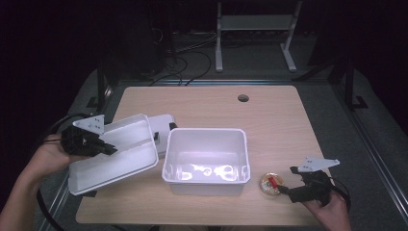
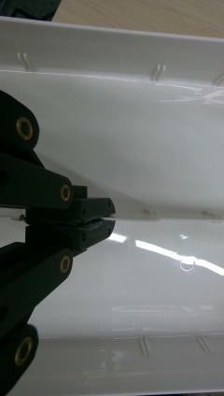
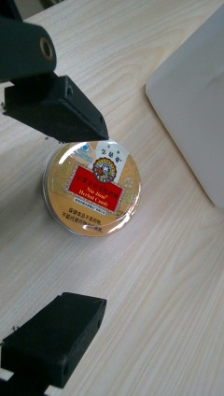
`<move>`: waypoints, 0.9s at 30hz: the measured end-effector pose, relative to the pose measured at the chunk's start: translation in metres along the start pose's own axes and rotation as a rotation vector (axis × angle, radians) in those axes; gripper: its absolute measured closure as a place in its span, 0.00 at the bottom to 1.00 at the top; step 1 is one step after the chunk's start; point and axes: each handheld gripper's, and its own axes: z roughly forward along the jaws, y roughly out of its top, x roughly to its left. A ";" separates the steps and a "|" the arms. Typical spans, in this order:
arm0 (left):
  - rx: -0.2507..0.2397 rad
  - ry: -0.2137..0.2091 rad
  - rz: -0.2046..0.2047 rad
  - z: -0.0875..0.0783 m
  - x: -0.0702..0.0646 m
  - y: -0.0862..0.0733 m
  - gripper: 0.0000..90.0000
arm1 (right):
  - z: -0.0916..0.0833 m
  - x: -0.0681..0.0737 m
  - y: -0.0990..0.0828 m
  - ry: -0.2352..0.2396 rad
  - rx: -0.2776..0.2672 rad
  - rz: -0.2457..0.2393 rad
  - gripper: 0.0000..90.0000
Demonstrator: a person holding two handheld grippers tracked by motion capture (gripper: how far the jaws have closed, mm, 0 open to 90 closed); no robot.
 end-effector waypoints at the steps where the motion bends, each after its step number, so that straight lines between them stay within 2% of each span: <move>1: 0.003 0.010 0.007 0.003 -0.002 -0.003 0.99 | 0.000 0.000 0.000 0.000 0.000 0.000 0.17; 6: 0.027 0.002 0.019 0.024 -0.007 -0.014 0.99 | 0.001 0.001 0.000 0.000 0.006 -0.002 0.17; 11: 0.031 -0.018 0.011 0.043 -0.009 -0.023 0.99 | 0.003 0.001 0.000 0.001 0.008 0.000 0.17; 19: 0.079 -0.051 0.054 0.078 -0.017 -0.020 0.99 | 0.002 0.001 0.000 0.001 0.008 -0.002 0.17; 27: 0.104 -0.066 0.057 0.100 -0.019 -0.026 0.99 | 0.002 0.001 -0.001 0.001 0.006 0.000 0.17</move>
